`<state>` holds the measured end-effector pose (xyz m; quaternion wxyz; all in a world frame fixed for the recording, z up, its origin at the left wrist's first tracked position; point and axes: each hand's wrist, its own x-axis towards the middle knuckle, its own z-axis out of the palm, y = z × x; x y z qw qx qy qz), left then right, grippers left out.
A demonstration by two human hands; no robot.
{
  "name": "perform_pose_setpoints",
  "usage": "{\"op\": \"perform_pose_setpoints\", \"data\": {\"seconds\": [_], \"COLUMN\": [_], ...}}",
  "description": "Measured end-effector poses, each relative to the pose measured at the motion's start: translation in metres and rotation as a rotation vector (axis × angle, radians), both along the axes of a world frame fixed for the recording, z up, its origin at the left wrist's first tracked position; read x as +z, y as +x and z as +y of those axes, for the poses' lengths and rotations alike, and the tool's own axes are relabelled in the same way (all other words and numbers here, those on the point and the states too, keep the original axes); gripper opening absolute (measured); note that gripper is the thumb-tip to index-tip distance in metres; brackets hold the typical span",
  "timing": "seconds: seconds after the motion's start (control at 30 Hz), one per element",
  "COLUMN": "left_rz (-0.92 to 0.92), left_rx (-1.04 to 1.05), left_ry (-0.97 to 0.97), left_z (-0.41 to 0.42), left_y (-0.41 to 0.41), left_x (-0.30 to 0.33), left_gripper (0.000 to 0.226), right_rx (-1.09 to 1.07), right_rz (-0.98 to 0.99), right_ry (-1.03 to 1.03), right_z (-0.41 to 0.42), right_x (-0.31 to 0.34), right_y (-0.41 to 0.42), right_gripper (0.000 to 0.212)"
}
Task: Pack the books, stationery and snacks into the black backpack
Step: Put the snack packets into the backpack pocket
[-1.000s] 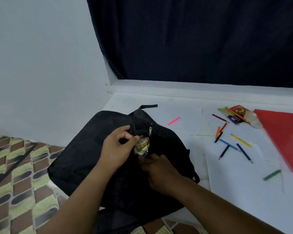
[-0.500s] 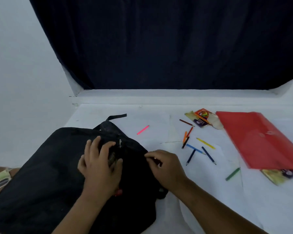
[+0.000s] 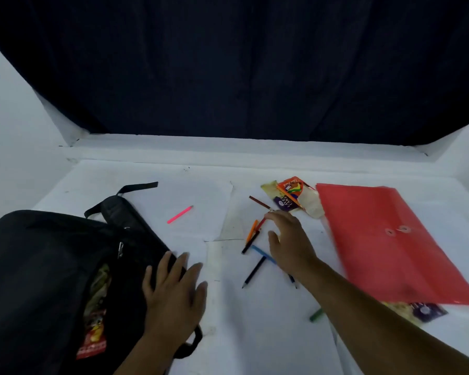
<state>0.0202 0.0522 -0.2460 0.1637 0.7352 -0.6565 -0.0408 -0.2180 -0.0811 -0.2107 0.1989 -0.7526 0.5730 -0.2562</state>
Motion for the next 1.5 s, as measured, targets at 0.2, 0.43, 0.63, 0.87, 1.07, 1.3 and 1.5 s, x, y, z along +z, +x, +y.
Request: {"op": "perform_pose_setpoints", "data": {"seconds": [0.2, 0.43, 0.63, 0.87, 1.07, 1.3, 1.5], "left_rz": [-0.045, -0.045, -0.048, 0.008, 0.575, 0.061, 0.027], "left_rx": [0.080, 0.103, 0.116, 0.092, 0.103, 0.298, 0.558], "left_ry": [-0.003, -0.058, -0.047, -0.073, -0.260, -0.580, -0.266], "left_z": [-0.004, -0.003, -0.003, 0.000, 0.006, 0.042, 0.082], "left_y": [0.001, -0.004, -0.005, -0.004, 0.002, 0.043, 0.122], "left_x": [-0.006, -0.006, -0.004, -0.002, 0.026, 0.079, 0.099], "left_gripper": [0.036, 0.037, 0.035, 0.038, 0.021, 0.029, 0.041], "right_rx": [-0.030, -0.093, -0.125, -0.025, -0.077, 0.056, 0.197], "right_rz": [0.287, 0.301, 0.152, -0.525, -1.322, -1.439, -1.148], "right_ry": [0.120, -0.004, -0.144, -0.120, 0.678, 1.031, 0.793], "right_z": [-0.055, -0.069, -0.069, -0.036, 0.008, 0.039, 0.075], "right_x": [-0.018, -0.031, -0.042, 0.001, 0.037, 0.039, 0.056], "right_y": [-0.031, -0.042, -0.047, -0.017, 0.038, 0.094, 0.147], "right_gripper": [0.066, 0.050, 0.025, 0.013, 0.007, 0.016, 0.012]}}
